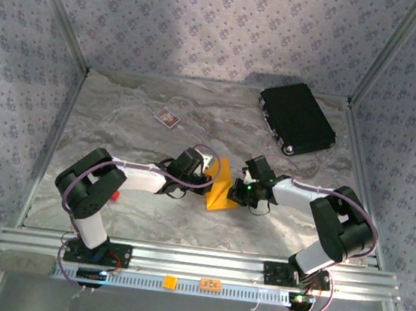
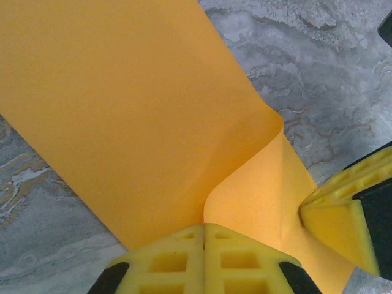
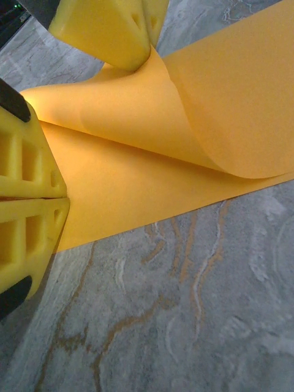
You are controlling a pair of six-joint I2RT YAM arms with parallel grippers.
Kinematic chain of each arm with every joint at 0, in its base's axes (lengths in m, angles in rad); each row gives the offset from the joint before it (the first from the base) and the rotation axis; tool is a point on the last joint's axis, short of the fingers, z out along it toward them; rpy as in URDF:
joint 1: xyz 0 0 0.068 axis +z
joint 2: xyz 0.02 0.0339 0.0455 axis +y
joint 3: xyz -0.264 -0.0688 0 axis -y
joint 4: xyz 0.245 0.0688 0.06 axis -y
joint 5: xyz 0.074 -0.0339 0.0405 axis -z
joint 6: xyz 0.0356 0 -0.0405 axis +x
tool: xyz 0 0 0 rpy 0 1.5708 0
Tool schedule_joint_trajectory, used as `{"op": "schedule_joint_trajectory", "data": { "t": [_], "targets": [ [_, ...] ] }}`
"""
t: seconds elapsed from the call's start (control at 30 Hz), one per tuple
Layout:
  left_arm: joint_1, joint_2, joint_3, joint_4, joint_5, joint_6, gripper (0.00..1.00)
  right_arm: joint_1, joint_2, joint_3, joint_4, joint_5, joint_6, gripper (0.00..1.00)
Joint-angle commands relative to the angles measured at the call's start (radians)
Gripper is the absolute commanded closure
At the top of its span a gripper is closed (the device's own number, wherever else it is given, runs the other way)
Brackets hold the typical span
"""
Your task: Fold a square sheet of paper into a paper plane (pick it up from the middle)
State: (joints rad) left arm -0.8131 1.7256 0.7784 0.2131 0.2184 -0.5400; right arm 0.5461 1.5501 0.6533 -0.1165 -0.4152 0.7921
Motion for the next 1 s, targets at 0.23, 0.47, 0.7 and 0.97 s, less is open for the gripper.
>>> {"op": "schedule_joint_trajectory", "data": {
  "t": [0.23,0.47,0.7,0.97],
  "targets": [
    [0.010,0.029,0.007,0.014,0.016,0.000,1.00,0.002,0.017,0.002,-0.076,0.038,-0.021,0.91],
    [0.010,0.045,0.012,0.025,0.039,-0.003,1.00,0.002,0.016,0.002,-0.074,0.039,-0.021,0.91],
    [0.010,0.057,0.009,0.024,0.046,-0.004,1.00,0.002,0.013,0.002,-0.071,0.039,-0.020,0.91],
    [0.010,0.059,0.001,0.029,0.056,-0.012,1.00,-0.011,-0.041,-0.009,0.019,-0.014,0.005,0.89]
  ]
}}
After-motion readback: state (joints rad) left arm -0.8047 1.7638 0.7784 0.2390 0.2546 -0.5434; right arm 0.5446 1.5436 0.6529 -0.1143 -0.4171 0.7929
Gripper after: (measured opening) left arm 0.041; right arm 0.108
